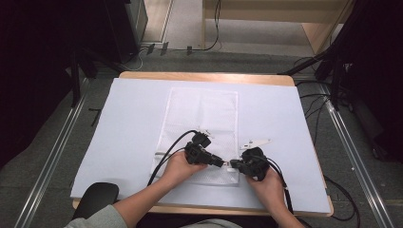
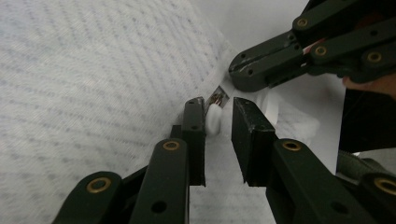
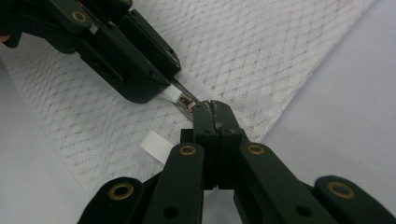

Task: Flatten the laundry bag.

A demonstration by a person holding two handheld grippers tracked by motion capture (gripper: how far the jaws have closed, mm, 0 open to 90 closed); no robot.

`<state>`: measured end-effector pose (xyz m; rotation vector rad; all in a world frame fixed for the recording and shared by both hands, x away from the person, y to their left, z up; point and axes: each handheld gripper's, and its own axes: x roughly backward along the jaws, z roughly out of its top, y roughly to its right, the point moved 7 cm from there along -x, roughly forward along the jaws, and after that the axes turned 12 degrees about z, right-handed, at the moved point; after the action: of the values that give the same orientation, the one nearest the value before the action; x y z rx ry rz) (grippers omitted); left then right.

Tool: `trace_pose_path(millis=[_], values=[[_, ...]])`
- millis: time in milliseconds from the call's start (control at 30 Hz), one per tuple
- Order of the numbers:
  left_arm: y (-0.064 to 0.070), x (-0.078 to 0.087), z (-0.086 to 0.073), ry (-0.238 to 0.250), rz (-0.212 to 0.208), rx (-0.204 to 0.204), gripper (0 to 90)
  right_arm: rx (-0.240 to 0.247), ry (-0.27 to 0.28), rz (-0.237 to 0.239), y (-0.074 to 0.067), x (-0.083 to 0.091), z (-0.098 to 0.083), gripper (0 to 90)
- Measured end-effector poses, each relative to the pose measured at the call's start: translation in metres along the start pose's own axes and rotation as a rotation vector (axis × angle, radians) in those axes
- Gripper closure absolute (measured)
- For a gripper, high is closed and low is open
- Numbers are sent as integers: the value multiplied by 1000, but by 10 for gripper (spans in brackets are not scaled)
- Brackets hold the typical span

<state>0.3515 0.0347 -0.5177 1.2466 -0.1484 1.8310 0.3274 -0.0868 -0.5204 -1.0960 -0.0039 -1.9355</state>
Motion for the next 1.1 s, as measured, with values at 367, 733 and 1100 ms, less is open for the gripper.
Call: trace_pose_path(millis=[367, 733, 1100], values=[[5, -4, 2, 0, 54, -44, 877, 3, 14, -9, -1, -3, 2, 900], [-19, 24, -5, -53, 56, 4, 882, 31, 7, -23, -2, -4, 0, 900], [-31, 38, -13, -66, 65, -2, 882, 47, 29, -10, -1, -4, -1, 900]])
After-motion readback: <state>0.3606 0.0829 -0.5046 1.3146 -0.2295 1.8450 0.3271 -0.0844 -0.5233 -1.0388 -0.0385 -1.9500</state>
